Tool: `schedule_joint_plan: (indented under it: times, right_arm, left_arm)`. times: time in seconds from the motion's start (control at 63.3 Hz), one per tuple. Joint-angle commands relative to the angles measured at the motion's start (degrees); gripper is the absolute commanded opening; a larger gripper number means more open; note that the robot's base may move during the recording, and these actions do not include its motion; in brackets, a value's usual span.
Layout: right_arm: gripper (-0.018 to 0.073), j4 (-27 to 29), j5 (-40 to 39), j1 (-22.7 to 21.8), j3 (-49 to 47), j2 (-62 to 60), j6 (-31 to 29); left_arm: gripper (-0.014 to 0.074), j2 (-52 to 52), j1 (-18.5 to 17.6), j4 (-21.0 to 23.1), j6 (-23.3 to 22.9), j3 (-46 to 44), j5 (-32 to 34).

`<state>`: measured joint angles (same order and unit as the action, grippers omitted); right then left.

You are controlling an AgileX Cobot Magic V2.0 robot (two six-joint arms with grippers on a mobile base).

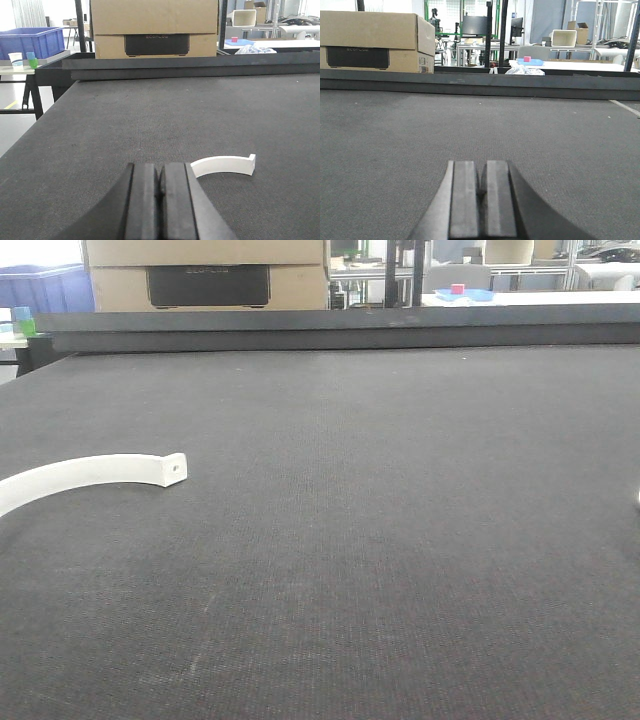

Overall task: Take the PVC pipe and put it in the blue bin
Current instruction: 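Move both grippers down toward the two white curved pipe pieces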

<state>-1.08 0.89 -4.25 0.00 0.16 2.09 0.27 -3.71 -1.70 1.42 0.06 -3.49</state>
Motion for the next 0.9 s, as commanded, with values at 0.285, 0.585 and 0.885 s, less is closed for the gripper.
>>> schedule_joint_plan:
  times: [0.285,0.585,0.885]
  right_arm:
    - [-0.0169,-0.06,-0.89,-0.07,0.00,-0.16,-0.22]
    - [-0.0169,-0.06,-0.89,-0.07,0.00,-0.16,-0.22]
    - [-0.0169,-0.06,-0.89,-0.07,0.00,-0.16,-0.22]
  left_arm:
    - [-0.0111,-0.27,0.16,-0.09,-0.29,-0.06,1.35]
    - [-0.0111,-0.27,0.16,-0.09,-0.29,-0.06,1.47]
    - [-0.0111,-0.27,0.16,-0.09,-0.29,-0.06,1.47]
